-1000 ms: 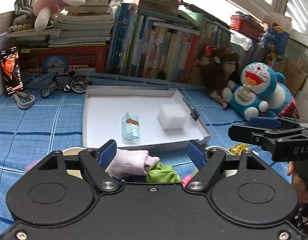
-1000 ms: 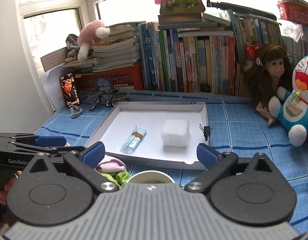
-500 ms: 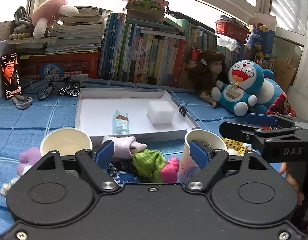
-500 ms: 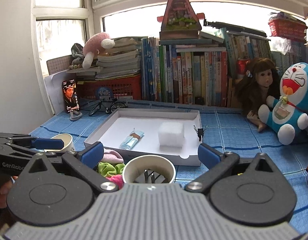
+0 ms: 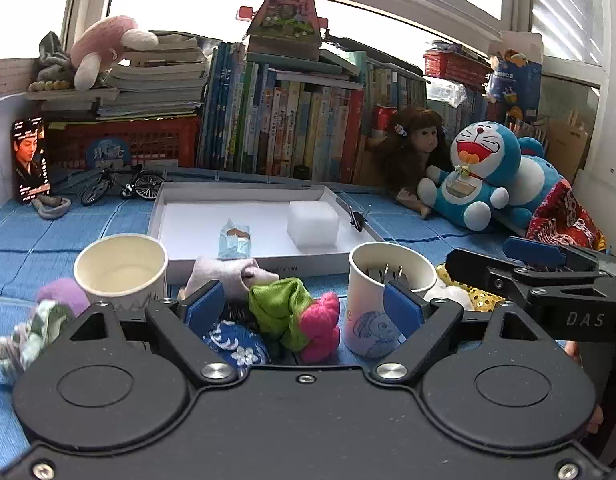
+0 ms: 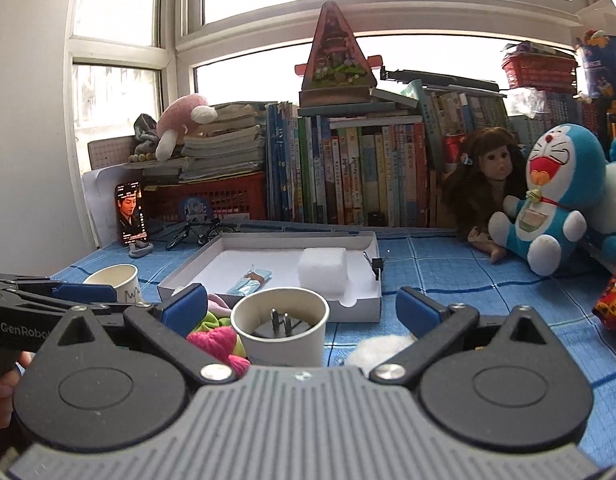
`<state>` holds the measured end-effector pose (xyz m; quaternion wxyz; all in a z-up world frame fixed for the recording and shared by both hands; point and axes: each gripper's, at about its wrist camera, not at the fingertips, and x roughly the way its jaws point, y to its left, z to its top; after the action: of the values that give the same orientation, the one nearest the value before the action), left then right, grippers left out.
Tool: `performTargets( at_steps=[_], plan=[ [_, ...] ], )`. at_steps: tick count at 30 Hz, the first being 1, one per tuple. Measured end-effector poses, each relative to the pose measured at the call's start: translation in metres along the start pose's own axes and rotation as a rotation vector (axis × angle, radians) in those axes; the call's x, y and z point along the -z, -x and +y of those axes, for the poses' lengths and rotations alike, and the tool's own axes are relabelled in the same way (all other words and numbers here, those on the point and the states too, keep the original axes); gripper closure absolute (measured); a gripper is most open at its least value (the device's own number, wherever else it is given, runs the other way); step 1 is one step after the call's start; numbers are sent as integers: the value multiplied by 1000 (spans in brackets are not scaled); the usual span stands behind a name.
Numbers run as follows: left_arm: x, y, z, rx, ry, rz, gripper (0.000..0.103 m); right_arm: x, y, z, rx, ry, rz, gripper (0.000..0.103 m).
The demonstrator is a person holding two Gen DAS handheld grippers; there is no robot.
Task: Organize soft objects
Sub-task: 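Move both grippers back from the tray toward the remaining objects, then grasp the blue floral pouch with the left gripper while the right gripper grasps the rubber-banded paper bundle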
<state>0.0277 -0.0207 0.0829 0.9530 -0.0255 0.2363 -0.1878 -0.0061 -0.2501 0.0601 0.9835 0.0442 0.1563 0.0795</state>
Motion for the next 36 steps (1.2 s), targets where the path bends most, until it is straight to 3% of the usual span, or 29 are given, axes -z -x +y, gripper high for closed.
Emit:
performTargets(
  at_steps=[11,20,29,36],
  plan=[
    [34,9,-5,-60,-4,-45,16,29,15,3,12,-28,-42,0],
    [58,-2,6,-115,2,19,16,57,14,8,49,18,21,0],
    [62,-23,25,-177,51,60,16,81,3,10,86,4,108,5],
    [64,-38,29,-195,61,76,16,100,9,23,186,-11,44,7]
  ],
)
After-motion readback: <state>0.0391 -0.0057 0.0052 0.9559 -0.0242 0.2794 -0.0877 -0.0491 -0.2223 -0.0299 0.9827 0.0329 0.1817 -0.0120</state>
